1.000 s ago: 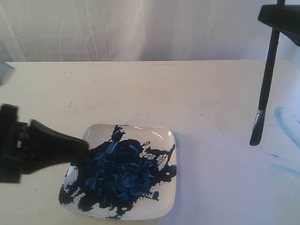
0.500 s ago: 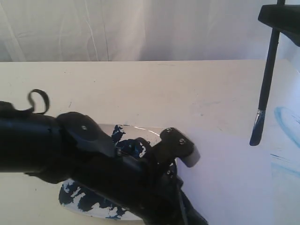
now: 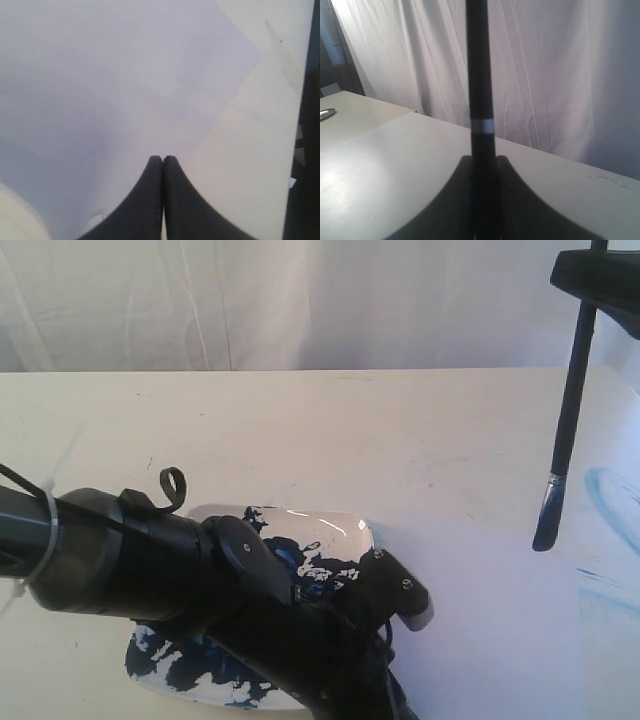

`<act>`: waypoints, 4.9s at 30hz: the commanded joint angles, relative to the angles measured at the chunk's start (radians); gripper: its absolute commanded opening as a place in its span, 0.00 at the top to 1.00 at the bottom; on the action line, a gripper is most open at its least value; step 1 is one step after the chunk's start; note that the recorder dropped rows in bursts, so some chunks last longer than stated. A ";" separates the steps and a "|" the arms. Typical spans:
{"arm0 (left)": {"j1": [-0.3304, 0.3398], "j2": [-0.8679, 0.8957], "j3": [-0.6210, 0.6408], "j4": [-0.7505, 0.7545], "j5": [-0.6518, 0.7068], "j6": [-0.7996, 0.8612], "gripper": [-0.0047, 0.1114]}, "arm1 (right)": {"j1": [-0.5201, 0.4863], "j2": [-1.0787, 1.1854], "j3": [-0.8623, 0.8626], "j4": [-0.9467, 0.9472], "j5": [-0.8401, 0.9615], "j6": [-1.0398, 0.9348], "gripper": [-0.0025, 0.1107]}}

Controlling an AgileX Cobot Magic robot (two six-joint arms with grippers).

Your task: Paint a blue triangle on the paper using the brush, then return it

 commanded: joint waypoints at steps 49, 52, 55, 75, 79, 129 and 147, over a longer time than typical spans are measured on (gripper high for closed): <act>-0.009 -0.015 -0.006 0.099 -0.081 0.039 0.96 | 0.274 0.147 -0.110 0.021 -0.138 -0.204 0.98; -0.009 -0.015 -0.006 0.110 -0.090 0.039 0.96 | 0.274 0.208 -0.116 0.021 -0.087 -0.219 0.98; -0.009 -0.015 -0.006 0.114 -0.116 0.039 0.96 | 0.274 0.276 -0.118 0.021 -0.008 -0.268 0.98; -0.009 0.033 -0.004 0.137 -0.102 0.039 0.96 | 0.274 0.339 -0.112 0.021 0.010 -0.297 0.98; -0.009 0.033 -0.004 0.137 -0.102 0.039 0.96 | 0.285 0.346 -0.092 0.021 0.010 -0.297 0.98; -0.009 0.067 -0.004 0.172 -0.036 0.028 0.96 | 0.381 0.346 -0.055 0.021 0.010 -0.251 0.98; -0.009 0.042 -0.006 0.339 -0.043 -0.114 0.96 | 0.395 0.377 -0.055 0.021 0.010 -0.257 0.98</act>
